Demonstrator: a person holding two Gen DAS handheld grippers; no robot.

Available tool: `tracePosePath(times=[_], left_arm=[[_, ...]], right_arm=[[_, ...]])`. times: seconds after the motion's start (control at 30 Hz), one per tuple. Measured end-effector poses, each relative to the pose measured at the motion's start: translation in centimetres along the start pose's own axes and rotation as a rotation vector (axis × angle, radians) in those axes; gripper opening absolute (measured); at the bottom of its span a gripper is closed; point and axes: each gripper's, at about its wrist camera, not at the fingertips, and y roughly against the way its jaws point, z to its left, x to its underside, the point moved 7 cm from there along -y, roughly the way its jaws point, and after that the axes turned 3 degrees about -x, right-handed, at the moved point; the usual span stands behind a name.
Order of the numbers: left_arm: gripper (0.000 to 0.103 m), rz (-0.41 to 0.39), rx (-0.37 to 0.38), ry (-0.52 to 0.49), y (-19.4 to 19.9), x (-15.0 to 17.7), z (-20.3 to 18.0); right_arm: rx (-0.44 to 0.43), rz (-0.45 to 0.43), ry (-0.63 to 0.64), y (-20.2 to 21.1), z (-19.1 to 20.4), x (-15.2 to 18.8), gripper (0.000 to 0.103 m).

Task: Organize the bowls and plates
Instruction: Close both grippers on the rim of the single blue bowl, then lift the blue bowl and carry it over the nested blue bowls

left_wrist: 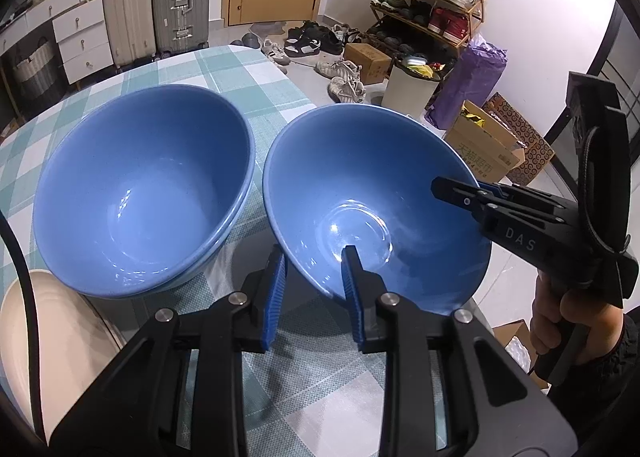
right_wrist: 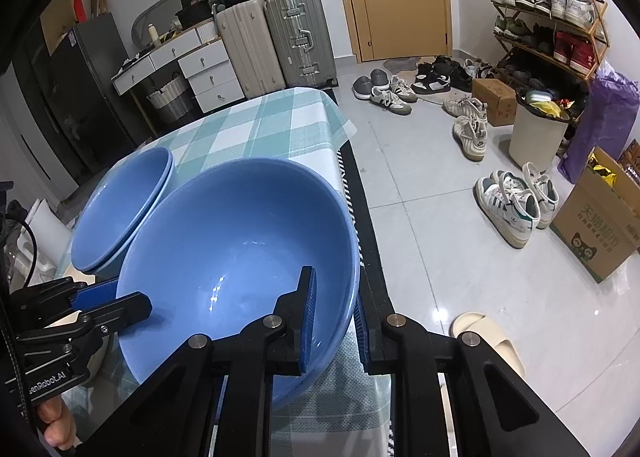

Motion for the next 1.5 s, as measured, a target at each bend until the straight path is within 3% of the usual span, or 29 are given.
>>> tracePosePath(times=[0.83,1.5], left_arm=[[0.025,-0.027,0.024,-0.013,1.5,0.6,-0.4],[0.025,-0.126,0.060,-0.014,9.2,0.7,-0.5]], right_arm=[[0.003,-0.014,-0.015,1.4,0.3,0.3,0.018],[0.032,-0.101,0.030,7.3,3.0,-0.7,0.018]])
